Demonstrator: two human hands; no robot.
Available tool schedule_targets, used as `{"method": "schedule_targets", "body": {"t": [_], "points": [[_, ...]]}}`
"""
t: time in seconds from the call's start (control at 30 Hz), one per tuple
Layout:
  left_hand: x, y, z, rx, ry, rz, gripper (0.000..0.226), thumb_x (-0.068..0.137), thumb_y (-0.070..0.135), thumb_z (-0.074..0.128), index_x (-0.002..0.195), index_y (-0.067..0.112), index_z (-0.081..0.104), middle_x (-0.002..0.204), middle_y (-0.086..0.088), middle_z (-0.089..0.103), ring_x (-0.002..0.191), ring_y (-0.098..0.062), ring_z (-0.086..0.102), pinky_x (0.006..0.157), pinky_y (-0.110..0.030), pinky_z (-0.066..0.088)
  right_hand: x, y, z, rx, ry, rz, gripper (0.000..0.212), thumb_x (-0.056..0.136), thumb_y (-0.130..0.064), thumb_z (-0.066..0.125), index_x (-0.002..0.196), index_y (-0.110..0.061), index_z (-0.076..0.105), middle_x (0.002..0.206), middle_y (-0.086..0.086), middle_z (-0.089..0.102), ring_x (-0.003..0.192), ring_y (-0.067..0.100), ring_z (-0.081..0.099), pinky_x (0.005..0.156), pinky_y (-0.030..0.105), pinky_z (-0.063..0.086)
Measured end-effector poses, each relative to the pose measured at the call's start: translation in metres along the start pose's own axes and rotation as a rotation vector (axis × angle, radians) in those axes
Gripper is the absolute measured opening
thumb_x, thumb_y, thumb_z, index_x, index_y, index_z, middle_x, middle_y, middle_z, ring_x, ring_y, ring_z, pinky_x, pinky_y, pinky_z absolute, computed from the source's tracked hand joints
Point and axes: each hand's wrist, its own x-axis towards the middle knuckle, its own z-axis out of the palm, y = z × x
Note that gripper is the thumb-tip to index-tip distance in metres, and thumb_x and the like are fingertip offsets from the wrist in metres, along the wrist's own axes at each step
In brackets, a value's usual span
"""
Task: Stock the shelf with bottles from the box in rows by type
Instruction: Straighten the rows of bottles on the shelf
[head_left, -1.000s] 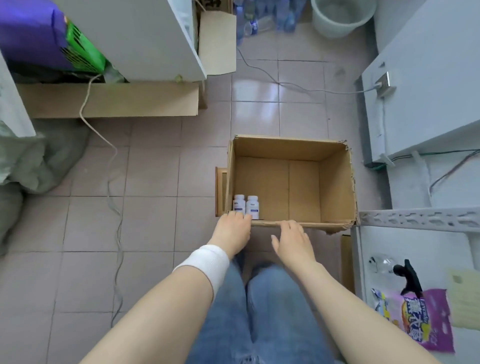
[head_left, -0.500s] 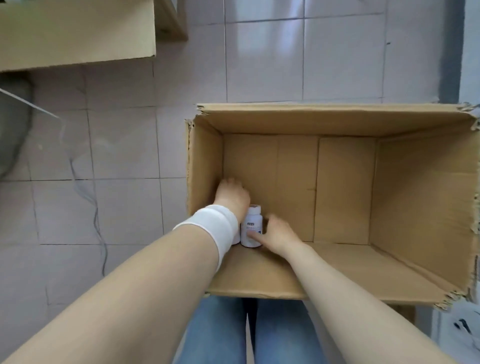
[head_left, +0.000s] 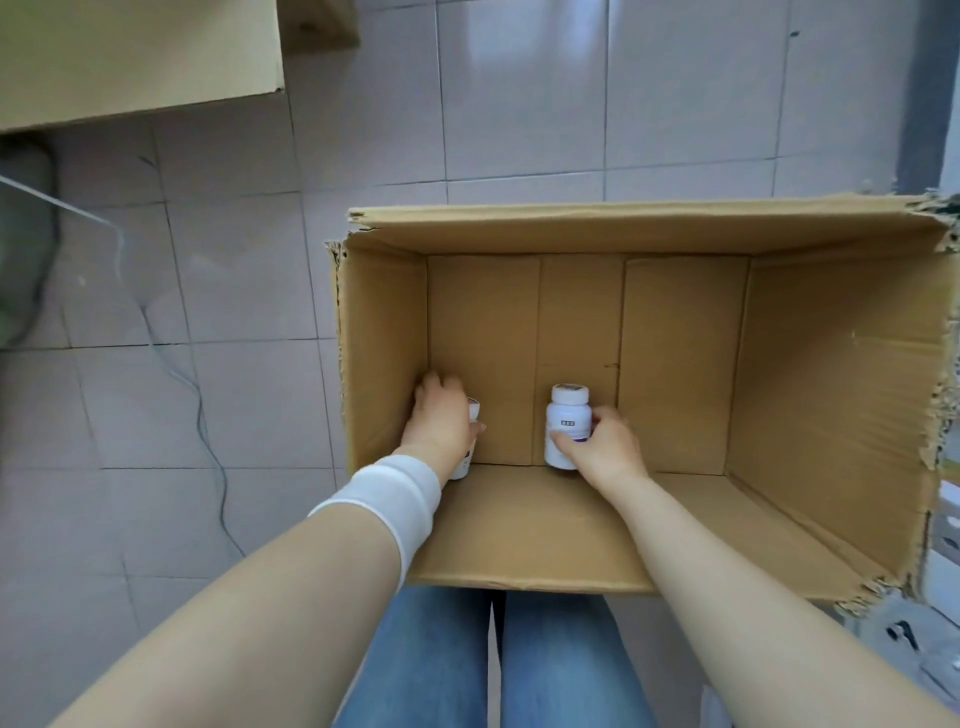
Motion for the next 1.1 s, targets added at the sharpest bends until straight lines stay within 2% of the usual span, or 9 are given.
{"method": "schedule_targets", "body": {"t": [0.13, 0.33, 0.47, 0.53, 0.63, 0.73, 0.87, 0.97, 1.1], "points": [[-0.001, -0.001, 0.011, -0.093, 0.077, -0.040, 0.047, 0.090, 0.024, 0.060, 0.129, 0.005, 0.044, 0.132, -0.015, 0.038, 0.126, -0.029, 0.037, 0.104, -0.034, 0.035, -0.003, 0.000, 0.005, -0.027, 0.057, -0.031, 0.061, 0.078, -0.030, 0.072, 0.125, -0.005, 0.043, 0.129, 0.014, 0.040, 0.120, 0.028, 0.044, 0.092, 0.034, 0.039], [-0.002, 0.004, 0.012, -0.285, 0.071, -0.052, 0.044, 0.087, 0.029, 0.063, 0.125, 0.009, 0.050, 0.128, -0.013, 0.043, 0.117, -0.030, 0.047, 0.096, -0.035, 0.041, -0.003, -0.002, 0.006, 0.007, 0.037, -0.004, 0.063, 0.078, -0.024, 0.073, 0.128, -0.006, 0.041, 0.129, 0.014, 0.045, 0.116, 0.029, 0.049, 0.085, 0.031, 0.040], [-0.027, 0.009, -0.011, -0.553, 0.105, -0.005, 0.043, 0.082, 0.032, 0.069, 0.118, 0.012, 0.056, 0.114, -0.005, 0.055, 0.102, -0.021, 0.056, 0.082, -0.031, 0.049, -0.027, -0.001, -0.026, 0.142, -0.012, -0.027, 0.060, 0.078, -0.022, 0.073, 0.127, -0.007, 0.043, 0.125, 0.009, 0.056, 0.113, 0.024, 0.054, 0.082, 0.028, 0.041], [-0.050, 0.013, -0.031, -0.699, 0.103, 0.026, 0.042, 0.082, 0.030, 0.070, 0.117, 0.013, 0.057, 0.108, -0.001, 0.057, 0.095, -0.016, 0.056, 0.073, -0.023, 0.045, -0.054, -0.002, -0.046, 0.209, 0.002, -0.038, 0.060, 0.078, -0.022, 0.074, 0.127, -0.009, 0.044, 0.125, 0.007, 0.056, 0.107, 0.021, 0.054, 0.084, 0.028, 0.042], [-0.091, 0.020, -0.062, -0.844, 0.032, 0.061, 0.046, 0.080, 0.035, 0.071, 0.119, 0.015, 0.055, 0.110, 0.000, 0.059, 0.099, -0.014, 0.057, 0.080, -0.024, 0.043, -0.104, -0.005, -0.074, 0.295, 0.060, -0.057, 0.059, 0.077, -0.022, 0.074, 0.127, -0.011, 0.045, 0.125, 0.005, 0.056, 0.099, 0.014, 0.051, 0.084, 0.027, 0.041], [-0.138, 0.027, -0.089, -0.936, -0.005, 0.142, 0.031, 0.081, 0.036, 0.069, 0.107, 0.020, 0.060, 0.106, 0.002, 0.065, 0.099, -0.015, 0.061, 0.085, -0.028, 0.046, -0.158, -0.007, -0.093, 0.400, 0.127, -0.074, 0.062, 0.078, -0.022, 0.074, 0.130, -0.008, 0.044, 0.126, 0.006, 0.055, 0.099, 0.015, 0.051, 0.083, 0.026, 0.040], [-0.200, 0.033, -0.115, -0.938, -0.083, 0.321, 0.017, 0.088, 0.032, 0.062, 0.101, 0.024, 0.058, 0.098, 0.004, 0.064, 0.096, -0.018, 0.060, 0.085, -0.032, 0.046, -0.229, -0.002, -0.093, 0.561, 0.242, -0.088, 0.062, 0.075, -0.025, 0.076, 0.128, -0.010, 0.047, 0.124, 0.005, 0.058, 0.107, 0.019, 0.056, 0.090, 0.031, 0.045], [-0.243, 0.034, -0.119, -0.830, -0.186, 0.493, 0.016, 0.089, 0.033, 0.060, 0.102, 0.024, 0.055, 0.096, 0.002, 0.063, 0.090, -0.016, 0.060, 0.076, -0.027, 0.048, -0.284, 0.012, -0.072, 0.706, 0.364, -0.096, 0.059, 0.073, -0.025, 0.078, 0.124, -0.013, 0.051, 0.120, 0.003, 0.061, 0.106, 0.019, 0.058, 0.094, 0.034, 0.047], [-0.294, 0.030, -0.099, -0.592, -0.318, 0.669, 0.018, 0.087, 0.044, 0.058, 0.096, 0.030, 0.051, 0.111, -0.006, 0.065, 0.093, -0.018, 0.062, 0.076, -0.029, 0.051, -0.354, 0.044, -0.022, 0.923, 0.537, -0.075, 0.052, 0.074, -0.022, 0.077, 0.119, -0.013, 0.054, 0.112, 0.000, 0.063, 0.100, 0.017, 0.060, 0.090, 0.032, 0.048]]}}
